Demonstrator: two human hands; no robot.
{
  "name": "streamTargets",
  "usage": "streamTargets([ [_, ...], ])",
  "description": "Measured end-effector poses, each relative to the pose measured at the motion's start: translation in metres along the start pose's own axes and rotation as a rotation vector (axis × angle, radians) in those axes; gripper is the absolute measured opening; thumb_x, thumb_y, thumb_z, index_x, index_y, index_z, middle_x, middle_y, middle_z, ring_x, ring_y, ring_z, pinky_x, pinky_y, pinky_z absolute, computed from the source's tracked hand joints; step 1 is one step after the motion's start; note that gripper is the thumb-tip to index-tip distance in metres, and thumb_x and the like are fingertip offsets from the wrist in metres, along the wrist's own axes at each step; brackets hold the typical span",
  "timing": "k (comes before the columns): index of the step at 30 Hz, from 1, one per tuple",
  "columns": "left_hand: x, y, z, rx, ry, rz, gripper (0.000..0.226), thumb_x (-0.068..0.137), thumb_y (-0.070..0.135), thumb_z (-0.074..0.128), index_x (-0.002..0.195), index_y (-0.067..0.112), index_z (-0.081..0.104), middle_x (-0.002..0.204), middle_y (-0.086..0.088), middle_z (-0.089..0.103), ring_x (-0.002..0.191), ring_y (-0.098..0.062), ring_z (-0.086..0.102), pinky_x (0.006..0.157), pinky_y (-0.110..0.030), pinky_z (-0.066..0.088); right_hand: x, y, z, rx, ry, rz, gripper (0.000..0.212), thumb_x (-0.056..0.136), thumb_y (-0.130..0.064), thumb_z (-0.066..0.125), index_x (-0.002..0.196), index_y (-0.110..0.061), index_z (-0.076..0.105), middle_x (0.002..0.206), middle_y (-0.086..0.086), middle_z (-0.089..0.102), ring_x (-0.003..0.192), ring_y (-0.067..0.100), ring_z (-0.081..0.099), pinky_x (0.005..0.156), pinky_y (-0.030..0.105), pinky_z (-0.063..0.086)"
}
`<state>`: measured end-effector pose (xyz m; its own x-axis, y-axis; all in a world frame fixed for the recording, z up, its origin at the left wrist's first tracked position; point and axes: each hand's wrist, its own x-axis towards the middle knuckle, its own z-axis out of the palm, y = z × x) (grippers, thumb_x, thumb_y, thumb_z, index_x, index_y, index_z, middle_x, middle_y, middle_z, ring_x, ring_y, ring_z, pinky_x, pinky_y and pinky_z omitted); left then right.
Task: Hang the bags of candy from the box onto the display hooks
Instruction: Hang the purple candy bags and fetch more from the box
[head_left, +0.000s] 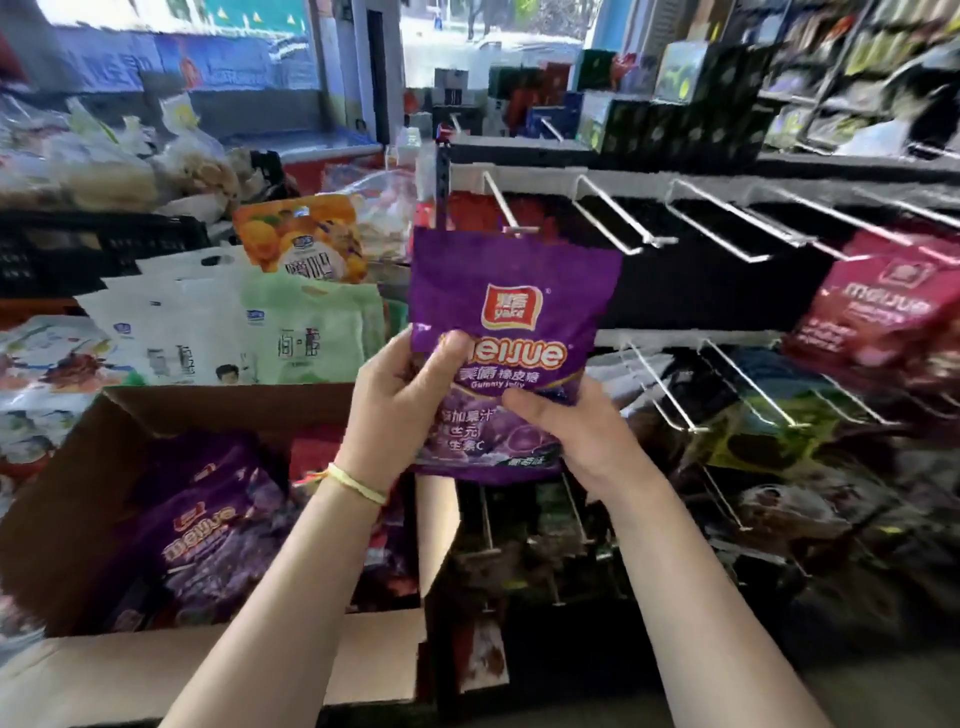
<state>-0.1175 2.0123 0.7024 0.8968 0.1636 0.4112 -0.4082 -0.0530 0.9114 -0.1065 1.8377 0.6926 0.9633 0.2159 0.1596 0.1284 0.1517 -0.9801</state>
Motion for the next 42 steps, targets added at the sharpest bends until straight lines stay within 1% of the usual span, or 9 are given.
streamTargets([
  [3, 0.009, 0.000, 0.066, 0.074, 0.016, 0.078, 0.044, 0.086, 0.057, 0.066, 0.081, 0.014, 0.073, 0.072, -0.002, 0.074, 0.069, -0.007, 0.059, 0.067, -0.038, 0.054, -0.012, -0.014, -0.058, 0.021, 0.073, 0.019, 0.025, 0.075, -0.031, 0.083, 0.096, -0.022, 0.074, 0.097, 0.002, 0.078, 0.093, 0.021, 0.075, 0.076, 0.030, 0.060],
  [6, 0.013, -0.009, 0.141, 0.062, -0.018, 0.043, 0.076, 0.084, 0.066, 0.064, 0.078, -0.010, 0.063, 0.075, -0.027, 0.068, 0.066, -0.014, 0.054, 0.062, -0.050, 0.051, -0.020, -0.032, -0.124, 0.071, 0.186, 0.011, 0.033, 0.075, -0.045, 0.067, 0.100, -0.023, 0.070, 0.098, 0.001, 0.078, 0.095, 0.019, 0.075, 0.085, 0.036, 0.060],
  [9, 0.006, -0.009, 0.218, -0.093, -0.102, -0.111, 0.034, 0.094, 0.034, 0.066, 0.082, 0.003, 0.071, 0.073, -0.004, 0.075, 0.068, -0.008, 0.066, 0.061, -0.030, 0.054, -0.020, -0.044, -0.194, 0.105, 0.319, -0.056, 0.030, 0.076, -0.040, 0.070, 0.099, -0.021, 0.072, 0.095, 0.002, 0.079, 0.090, 0.019, 0.075, 0.080, 0.036, 0.059],
  [11, 0.003, -0.006, 0.265, -0.160, -0.136, -0.202, 0.016, 0.097, 0.021, 0.064, 0.091, 0.009, 0.074, 0.082, -0.002, 0.077, 0.074, -0.011, 0.072, 0.065, -0.025, 0.056, -0.019, -0.051, -0.237, 0.100, 0.387, -0.072, 0.031, 0.074, -0.039, 0.075, 0.098, -0.019, 0.074, 0.096, 0.006, 0.078, 0.090, 0.023, 0.075, 0.081, 0.039, 0.058],
  [16, 0.010, -0.007, 0.369, -0.271, -0.133, -0.313, 0.022, 0.093, 0.032, 0.068, 0.099, 0.012, 0.076, 0.098, -0.014, 0.077, 0.094, -0.031, 0.074, 0.087, -0.045, 0.059, -0.018, -0.068, -0.335, 0.088, 0.398, -0.060, 0.022, 0.082, -0.040, 0.072, 0.093, -0.020, 0.076, 0.094, 0.006, 0.079, 0.088, 0.023, 0.076, 0.078, 0.037, 0.059],
  [21, 0.012, -0.009, 0.450, -0.349, -0.080, -0.398, 0.019, 0.095, 0.029, 0.067, 0.097, 0.011, 0.075, 0.098, -0.018, 0.077, 0.092, -0.035, 0.074, 0.086, -0.048, 0.059, -0.014, -0.079, -0.410, 0.035, 0.437, -0.107, 0.008, 0.095, -0.026, 0.067, 0.098, -0.021, 0.072, 0.094, 0.002, 0.078, 0.087, 0.020, 0.075, 0.073, 0.032, 0.059],
  [25, 0.015, -0.009, 0.491, -0.357, -0.077, -0.435, 0.019, 0.096, 0.030, 0.066, 0.099, 0.013, 0.074, 0.097, -0.015, 0.077, 0.088, -0.032, 0.074, 0.086, -0.047, 0.060, -0.008, -0.083, -0.448, -0.001, 0.493, -0.197, 0.005, 0.096, -0.023, 0.068, 0.097, -0.023, 0.072, 0.093, 0.000, 0.078, 0.088, 0.020, 0.075, 0.075, 0.033, 0.059],
  [32, 0.032, -0.008, 0.533, -0.302, -0.062, -0.404, 0.027, 0.096, 0.033, 0.067, 0.107, 0.009, 0.072, 0.100, -0.017, 0.076, 0.095, -0.038, 0.073, 0.089, -0.053, 0.059, 0.007, -0.095, -0.485, 0.126, 0.546, -0.176, 0.011, 0.098, -0.027, 0.064, 0.094, -0.021, 0.071, 0.086, -0.003, 0.078, 0.081, 0.014, 0.075, 0.066, 0.025, 0.057],
  [42, 0.046, -0.019, 0.540, -0.321, -0.005, -0.423, 0.024, 0.096, 0.031, 0.066, 0.105, 0.009, 0.071, 0.099, -0.015, 0.077, 0.089, -0.032, 0.074, 0.081, -0.044, 0.062, 0.030, -0.086, -0.494, 0.109, 0.512, -0.128, 0.013, 0.098, -0.029, 0.065, 0.094, -0.019, 0.072, 0.086, 0.000, 0.078, 0.078, 0.016, 0.075, 0.065, 0.026, 0.058],
])
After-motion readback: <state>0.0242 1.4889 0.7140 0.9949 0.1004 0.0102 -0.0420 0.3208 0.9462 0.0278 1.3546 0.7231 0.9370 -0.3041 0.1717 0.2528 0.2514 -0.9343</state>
